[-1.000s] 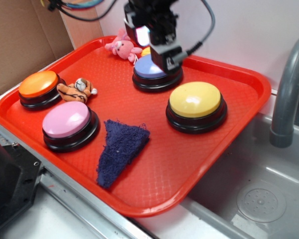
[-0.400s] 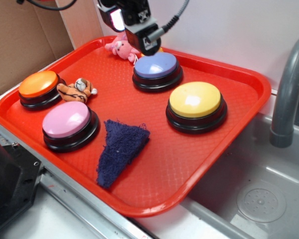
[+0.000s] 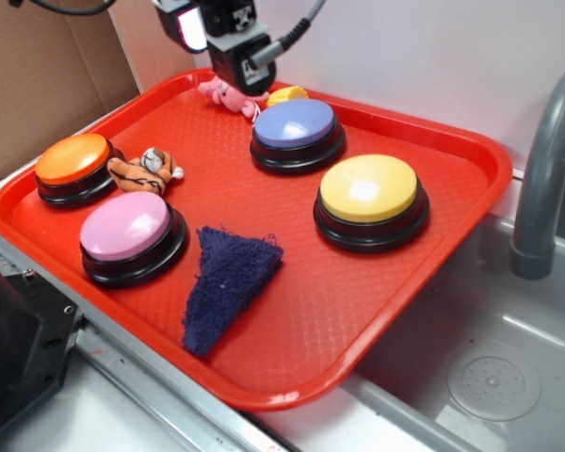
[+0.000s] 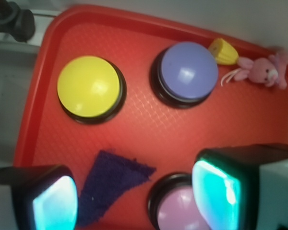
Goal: Push the yellow button.
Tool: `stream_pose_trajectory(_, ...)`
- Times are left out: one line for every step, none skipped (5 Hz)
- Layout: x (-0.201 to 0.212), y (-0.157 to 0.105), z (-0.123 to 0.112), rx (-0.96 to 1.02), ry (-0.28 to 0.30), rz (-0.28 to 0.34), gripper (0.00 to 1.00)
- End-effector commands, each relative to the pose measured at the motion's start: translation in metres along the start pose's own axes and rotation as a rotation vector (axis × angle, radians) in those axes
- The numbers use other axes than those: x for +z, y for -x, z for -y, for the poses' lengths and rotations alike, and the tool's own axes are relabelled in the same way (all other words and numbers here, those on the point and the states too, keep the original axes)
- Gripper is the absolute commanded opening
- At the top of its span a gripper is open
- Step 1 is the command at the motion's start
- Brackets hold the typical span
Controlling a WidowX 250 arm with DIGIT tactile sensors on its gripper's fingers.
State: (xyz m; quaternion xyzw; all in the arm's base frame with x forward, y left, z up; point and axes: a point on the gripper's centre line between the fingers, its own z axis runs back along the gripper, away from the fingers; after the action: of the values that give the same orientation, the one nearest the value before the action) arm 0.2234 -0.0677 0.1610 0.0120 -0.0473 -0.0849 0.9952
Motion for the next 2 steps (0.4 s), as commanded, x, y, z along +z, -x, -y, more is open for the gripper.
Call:
stream_pose_trajectory(0.0196,0.0001,0.0015,0.02,0.0,0.033,1.0)
stream_pose_trajectory(0.0235,0.0039,-0.0001,0.031,-0.004,0.033,1.0)
